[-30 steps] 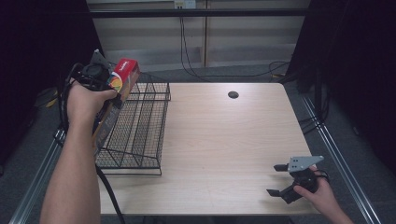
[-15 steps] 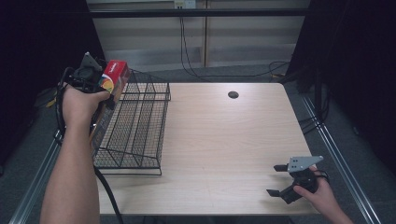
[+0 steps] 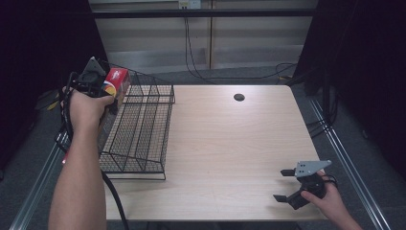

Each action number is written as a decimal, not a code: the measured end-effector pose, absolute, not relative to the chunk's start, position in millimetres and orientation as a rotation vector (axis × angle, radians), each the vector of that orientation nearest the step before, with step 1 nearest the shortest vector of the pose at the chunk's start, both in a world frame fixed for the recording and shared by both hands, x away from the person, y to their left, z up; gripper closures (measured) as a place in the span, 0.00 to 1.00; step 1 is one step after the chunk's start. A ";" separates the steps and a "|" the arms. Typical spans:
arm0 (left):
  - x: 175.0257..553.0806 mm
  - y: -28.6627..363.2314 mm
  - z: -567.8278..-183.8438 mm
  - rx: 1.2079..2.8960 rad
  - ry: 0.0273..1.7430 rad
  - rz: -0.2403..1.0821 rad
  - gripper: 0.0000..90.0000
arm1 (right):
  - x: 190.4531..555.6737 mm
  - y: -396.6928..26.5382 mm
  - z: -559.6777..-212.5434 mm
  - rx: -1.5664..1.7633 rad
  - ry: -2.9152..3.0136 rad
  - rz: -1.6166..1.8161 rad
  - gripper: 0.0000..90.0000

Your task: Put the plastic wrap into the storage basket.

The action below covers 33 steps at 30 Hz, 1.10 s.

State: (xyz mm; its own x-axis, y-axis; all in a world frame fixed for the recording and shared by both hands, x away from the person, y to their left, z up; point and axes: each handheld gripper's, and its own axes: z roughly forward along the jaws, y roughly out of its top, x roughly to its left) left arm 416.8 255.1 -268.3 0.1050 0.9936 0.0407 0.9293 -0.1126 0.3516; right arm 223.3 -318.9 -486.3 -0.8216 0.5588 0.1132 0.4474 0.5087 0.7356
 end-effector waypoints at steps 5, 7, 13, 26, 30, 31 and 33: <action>420.1 255.8 -270.9 2.149 1.943 0.395 0.45 | 223.2 -319.2 -486.6 0.873 2.606 1.205 0.04; 421.4 255.9 -271.9 2.149 1.948 0.393 0.45 | 223.1 -319.2 -486.6 0.874 2.608 1.206 0.04; 425.0 256.4 -277.1 2.140 1.979 0.390 0.45 | 223.3 -319.5 -486.8 0.875 2.608 1.208 0.04; 433.5 251.3 -288.7 2.177 2.013 0.376 0.45 | 223.5 -319.5 -488.1 0.874 2.613 1.206 0.04; 435.7 250.1 -293.5 2.194 2.020 0.370 0.45 | 223.5 -319.7 -487.9 0.876 2.608 1.203 0.04; 436.5 249.3 -296.2 2.190 2.030 0.366 0.45 | 223.5 -319.8 -487.9 0.877 2.611 1.203 0.04; 437.0 248.9 -297.1 2.192 2.036 0.357 0.44 | 223.5 -319.7 -488.0 0.876 2.612 1.204 0.04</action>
State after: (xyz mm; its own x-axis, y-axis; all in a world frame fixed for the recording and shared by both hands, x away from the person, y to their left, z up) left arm 437.0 248.9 -297.1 0.0626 0.9944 0.0851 0.9640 -0.0823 0.2530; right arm 223.5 -319.7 -488.0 -0.8220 0.5577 0.1150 0.4498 0.5120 0.7318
